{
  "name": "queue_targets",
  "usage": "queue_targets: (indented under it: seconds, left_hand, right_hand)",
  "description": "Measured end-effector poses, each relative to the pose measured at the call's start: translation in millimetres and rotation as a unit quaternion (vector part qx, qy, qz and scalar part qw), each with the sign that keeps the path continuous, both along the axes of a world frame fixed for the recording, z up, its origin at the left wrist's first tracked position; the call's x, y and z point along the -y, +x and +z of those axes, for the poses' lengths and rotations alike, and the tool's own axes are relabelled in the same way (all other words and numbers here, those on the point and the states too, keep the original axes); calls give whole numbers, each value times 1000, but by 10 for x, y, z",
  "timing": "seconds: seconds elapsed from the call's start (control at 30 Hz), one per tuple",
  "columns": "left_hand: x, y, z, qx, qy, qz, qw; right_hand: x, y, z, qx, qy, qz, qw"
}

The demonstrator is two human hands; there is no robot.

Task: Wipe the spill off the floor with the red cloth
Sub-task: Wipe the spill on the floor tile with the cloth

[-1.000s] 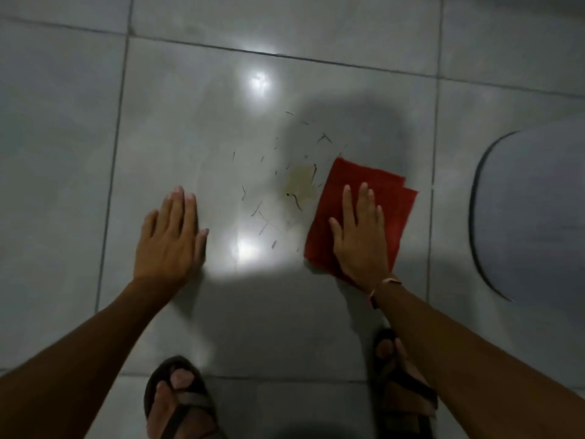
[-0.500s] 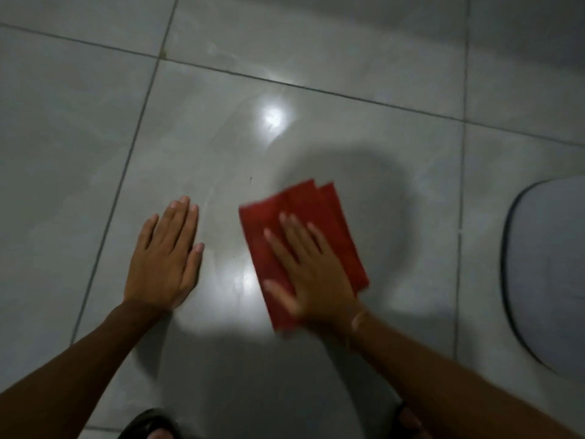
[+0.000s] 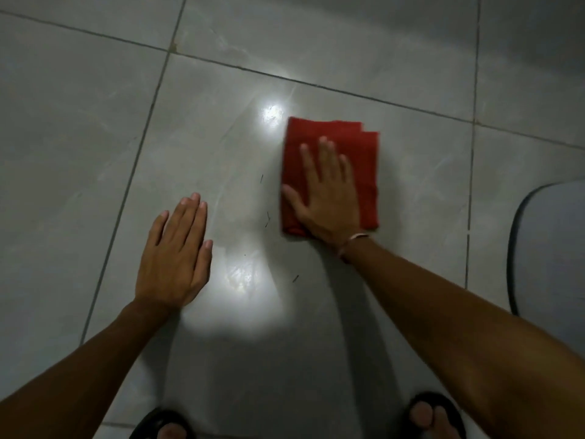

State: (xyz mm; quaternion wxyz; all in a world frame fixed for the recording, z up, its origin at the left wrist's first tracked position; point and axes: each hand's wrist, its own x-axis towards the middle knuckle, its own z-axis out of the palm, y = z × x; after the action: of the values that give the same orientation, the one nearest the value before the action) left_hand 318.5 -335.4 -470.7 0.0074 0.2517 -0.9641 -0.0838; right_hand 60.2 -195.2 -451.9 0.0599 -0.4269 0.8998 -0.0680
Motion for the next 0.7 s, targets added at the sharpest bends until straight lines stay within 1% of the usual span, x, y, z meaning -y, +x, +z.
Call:
queue_targets:
  seconds: [0.07, 0.13, 0.2, 0.23, 0.27, 0.3, 0.33, 0.4, 0.47, 0.53, 0.6, 0.63, 0.7]
  left_hand:
    - [2, 9, 7, -5, -2, -2, 1000]
    - [-2, 14, 10, -11, -4, -3, 1000]
    - [-10, 20, 1, -9, -7, -2, 1000]
    - [-24, 19, 2, -9, -9, -2, 1000]
    - [-30, 15, 6, -11, -15, 0, 1000]
    - [-28, 9, 4, -12, -22, 2, 1000]
    - [-36, 2, -1, -11, -23, 2, 1000]
    - [-33, 7, -7, -10, -16, 6, 1000]
    - [-20, 6, -13, -10, -18, 8, 1000]
    - [-20, 0, -4, -4, -13, 7, 1000]
    - [-27, -18, 14, 2, -8, 5, 1000]
    - [-18, -30, 25, 5, -10, 4, 1000]
    - [-10, -19, 46, 5, -11, 4, 1000]
  right_hand:
    - [-69, 495, -42, 19, -13, 107, 994]
    - [-650, 816, -62, 35, -1, 207, 978]
    - [-1338, 779, -40, 40, 24, 275, 960]
    - [-1612, 587, -37, 35, 36, 298, 953]
    - [-1780, 302, -36, 31, 48, 298, 953]
    - [-1849, -36, -25, 30, 65, 277, 958]
    - [-1845, -387, -2, 27, 75, 233, 969]
    - [-1485, -968, 76, 24, 85, 125, 988]
    - [-856, -1119, 70, 14, 57, 41, 997]
    - [-217, -863, 27, 2, 17, 3, 1000]
    - [172, -398, -23, -9, -10, 35, 999]
    - [191, -143, -49, -5, -24, 81, 996]
    - [-184, 343, -96, 14, -25, 197, 980]
